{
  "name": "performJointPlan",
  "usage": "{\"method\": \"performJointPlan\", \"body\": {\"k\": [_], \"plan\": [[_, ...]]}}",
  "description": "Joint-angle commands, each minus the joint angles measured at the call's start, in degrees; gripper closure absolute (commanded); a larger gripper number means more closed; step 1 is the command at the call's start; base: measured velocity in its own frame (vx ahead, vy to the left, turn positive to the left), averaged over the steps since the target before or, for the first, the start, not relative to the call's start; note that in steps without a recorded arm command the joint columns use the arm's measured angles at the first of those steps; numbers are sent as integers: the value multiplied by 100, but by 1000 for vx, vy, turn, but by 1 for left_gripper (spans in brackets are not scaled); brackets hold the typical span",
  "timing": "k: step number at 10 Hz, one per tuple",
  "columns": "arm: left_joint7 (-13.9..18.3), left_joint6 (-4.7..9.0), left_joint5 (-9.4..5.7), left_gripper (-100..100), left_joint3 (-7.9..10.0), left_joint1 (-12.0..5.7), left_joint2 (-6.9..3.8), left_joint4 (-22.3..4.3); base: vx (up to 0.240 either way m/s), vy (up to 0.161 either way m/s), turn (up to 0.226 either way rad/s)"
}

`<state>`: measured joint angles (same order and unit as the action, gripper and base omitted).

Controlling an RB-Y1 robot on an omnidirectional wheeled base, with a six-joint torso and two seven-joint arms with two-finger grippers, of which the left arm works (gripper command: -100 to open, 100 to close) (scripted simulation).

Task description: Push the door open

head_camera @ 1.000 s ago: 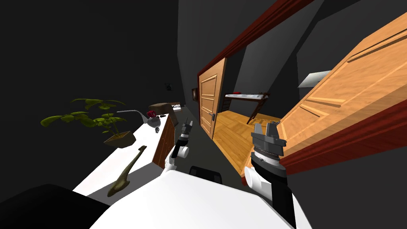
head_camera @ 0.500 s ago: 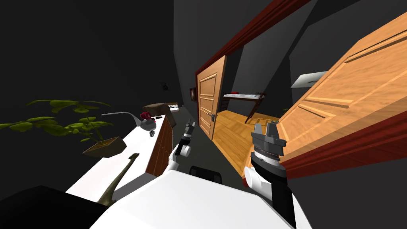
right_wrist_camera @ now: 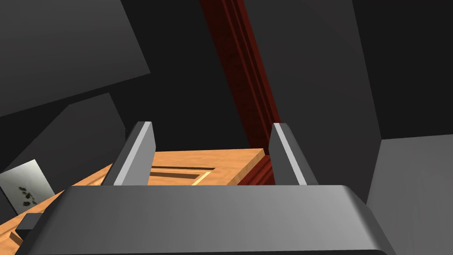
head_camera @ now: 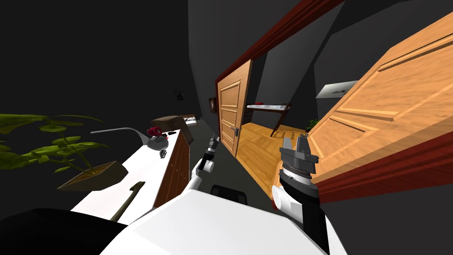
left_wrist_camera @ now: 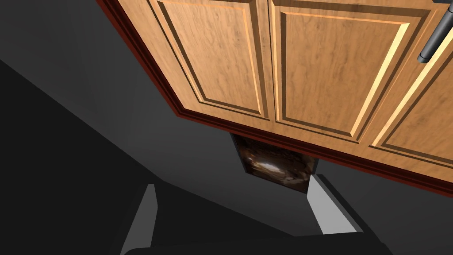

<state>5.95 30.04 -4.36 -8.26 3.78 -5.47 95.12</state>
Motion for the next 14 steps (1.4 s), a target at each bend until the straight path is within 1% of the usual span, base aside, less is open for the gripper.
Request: {"method": "performJointPlan", "body": {"k": [1, 6, 12, 13, 14], "plan": [[3, 27, 27, -100, -57, -128, 16, -280, 92, 51, -81], [52, -13, 73, -100, -178, -571, 8, -1042, 86, 80, -93], [110, -61, 128, -100, -322, -1102, 27, -1957, 75, 68, -89], [129, -76, 146, -100, -369, -1274, 43, -2235, 110, 118, -153], [138, -84, 155, -100, -392, -1360, 51, -2401, 112, 143, -126]]}}
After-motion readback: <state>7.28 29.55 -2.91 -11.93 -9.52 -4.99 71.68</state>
